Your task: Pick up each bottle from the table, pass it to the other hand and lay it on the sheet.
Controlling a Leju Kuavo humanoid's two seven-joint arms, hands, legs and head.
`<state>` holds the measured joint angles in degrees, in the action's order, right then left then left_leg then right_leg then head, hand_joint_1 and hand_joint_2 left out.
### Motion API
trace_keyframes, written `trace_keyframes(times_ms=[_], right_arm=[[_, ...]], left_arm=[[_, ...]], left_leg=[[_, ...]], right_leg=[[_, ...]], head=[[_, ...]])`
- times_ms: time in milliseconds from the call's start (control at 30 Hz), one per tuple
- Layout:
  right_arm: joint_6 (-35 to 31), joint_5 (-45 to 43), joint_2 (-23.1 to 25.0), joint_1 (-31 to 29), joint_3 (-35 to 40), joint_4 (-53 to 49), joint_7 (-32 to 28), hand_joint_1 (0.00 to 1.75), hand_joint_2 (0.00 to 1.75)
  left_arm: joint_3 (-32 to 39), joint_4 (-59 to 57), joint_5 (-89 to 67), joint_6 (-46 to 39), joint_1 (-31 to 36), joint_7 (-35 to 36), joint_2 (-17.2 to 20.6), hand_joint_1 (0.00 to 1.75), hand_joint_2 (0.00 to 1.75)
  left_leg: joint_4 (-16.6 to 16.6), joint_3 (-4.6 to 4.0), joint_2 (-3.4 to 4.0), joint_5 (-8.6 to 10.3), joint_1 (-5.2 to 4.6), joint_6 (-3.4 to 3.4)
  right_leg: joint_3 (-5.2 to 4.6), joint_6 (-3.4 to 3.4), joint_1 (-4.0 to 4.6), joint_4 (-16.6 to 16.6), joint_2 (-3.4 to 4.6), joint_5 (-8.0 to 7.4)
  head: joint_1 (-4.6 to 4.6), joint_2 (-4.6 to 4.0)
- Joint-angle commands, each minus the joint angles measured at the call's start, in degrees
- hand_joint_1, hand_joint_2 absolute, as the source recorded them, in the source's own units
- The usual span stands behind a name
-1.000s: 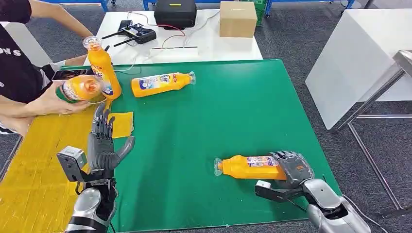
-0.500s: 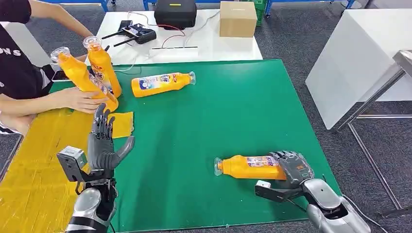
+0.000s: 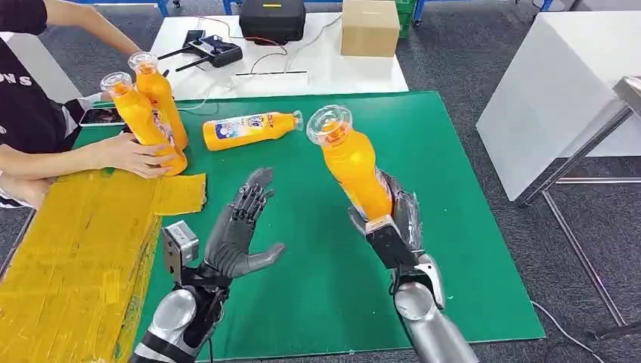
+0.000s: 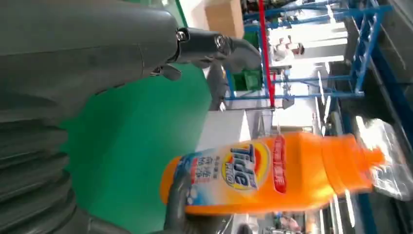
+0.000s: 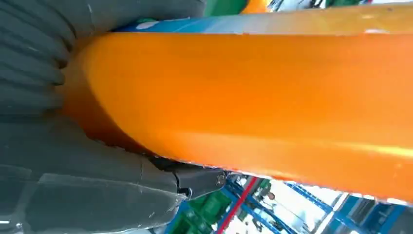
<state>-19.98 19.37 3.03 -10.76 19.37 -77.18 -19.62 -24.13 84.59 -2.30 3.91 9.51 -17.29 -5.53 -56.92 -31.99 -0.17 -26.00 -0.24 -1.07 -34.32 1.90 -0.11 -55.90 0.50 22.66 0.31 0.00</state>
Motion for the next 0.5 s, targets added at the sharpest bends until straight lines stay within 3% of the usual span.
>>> trace_keyframes(times_ms=[33,500], right_arm=[[0.2,-1.1,3.9,-2.8,0.5,3.3,-0.8,1.75,1.75],[2.2,0.9,5.5,-4.5,6.3,10.2,-0.6,1.75,1.75]], left_arm=[[-5.0,-2.6,0.6,0.4,3.4,0.0,3.2,0.00,1.75],[-5.4,-3.7,1.8,1.1,5.1,0.0,3.1,0.00,1.75]], left_leg=[[0.0,0.16,0.11,-0.08,0.00,0.08],[0.1,0.09,0.07,-0.03,-0.01,0.08]], right_leg=[[0.11,-0.02,0.00,0.0,0.06,0.05],[0.08,-0.03,-0.04,0.1,0.04,0.00]], head=[[-0.04,0.00],[-0.02,0.00]])
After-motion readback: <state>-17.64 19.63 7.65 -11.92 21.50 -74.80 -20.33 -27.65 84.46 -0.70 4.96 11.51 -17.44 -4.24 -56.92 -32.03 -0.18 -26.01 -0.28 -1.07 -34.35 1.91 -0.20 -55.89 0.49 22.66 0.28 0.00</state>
